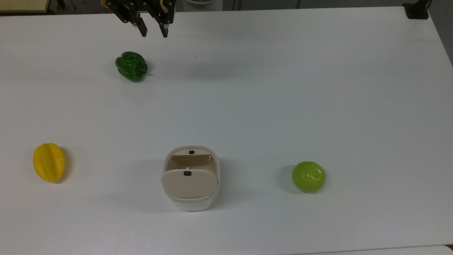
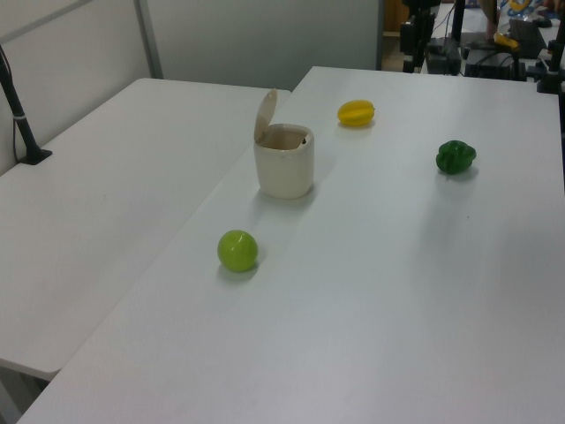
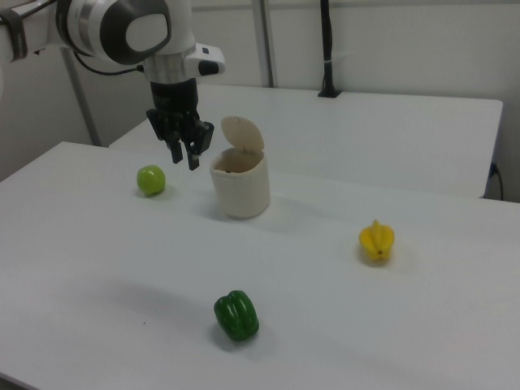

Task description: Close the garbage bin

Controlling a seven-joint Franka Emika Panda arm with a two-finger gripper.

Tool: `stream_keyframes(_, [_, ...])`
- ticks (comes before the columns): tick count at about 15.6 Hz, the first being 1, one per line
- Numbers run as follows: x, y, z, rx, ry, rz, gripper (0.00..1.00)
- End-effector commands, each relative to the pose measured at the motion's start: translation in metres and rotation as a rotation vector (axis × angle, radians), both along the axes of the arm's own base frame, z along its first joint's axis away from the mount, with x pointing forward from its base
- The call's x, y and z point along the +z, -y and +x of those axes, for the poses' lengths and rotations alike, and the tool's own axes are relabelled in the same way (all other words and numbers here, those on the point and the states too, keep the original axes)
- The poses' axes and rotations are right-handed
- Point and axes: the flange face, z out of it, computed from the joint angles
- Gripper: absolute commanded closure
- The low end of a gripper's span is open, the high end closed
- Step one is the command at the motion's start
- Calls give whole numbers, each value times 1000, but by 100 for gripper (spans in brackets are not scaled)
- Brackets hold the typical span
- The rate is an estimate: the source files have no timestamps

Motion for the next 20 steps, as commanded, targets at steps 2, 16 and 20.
stream_keyframes(2, [-12,-15,20,-2,94,12,87])
stream_keyframes(16, [-26,-62,111,-47,710,-37,100])
stream_keyframes(20, [-45,-66,141,-130,908,-13,100])
